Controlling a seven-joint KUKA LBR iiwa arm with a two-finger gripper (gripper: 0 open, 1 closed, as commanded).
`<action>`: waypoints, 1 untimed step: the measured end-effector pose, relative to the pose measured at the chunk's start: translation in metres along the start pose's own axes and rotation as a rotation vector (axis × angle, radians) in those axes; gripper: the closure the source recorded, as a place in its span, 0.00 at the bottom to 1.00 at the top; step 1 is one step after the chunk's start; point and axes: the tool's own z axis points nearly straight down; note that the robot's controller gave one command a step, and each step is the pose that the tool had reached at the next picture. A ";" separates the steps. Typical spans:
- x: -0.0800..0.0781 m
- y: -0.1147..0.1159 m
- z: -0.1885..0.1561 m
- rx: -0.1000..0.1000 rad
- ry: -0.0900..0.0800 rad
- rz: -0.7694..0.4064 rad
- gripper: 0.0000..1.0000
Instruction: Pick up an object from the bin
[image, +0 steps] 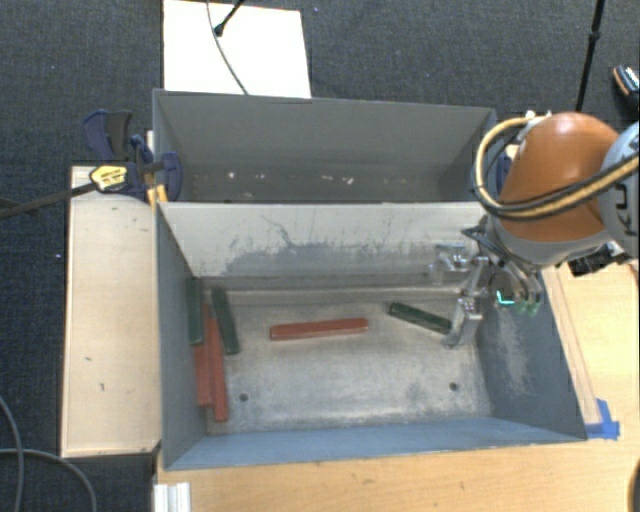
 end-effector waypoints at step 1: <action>-0.027 0.009 0.116 -0.001 0.001 0.096 0.00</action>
Offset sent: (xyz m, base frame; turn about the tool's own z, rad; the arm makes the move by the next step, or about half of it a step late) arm 0.0276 0.0082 -0.1126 0.0965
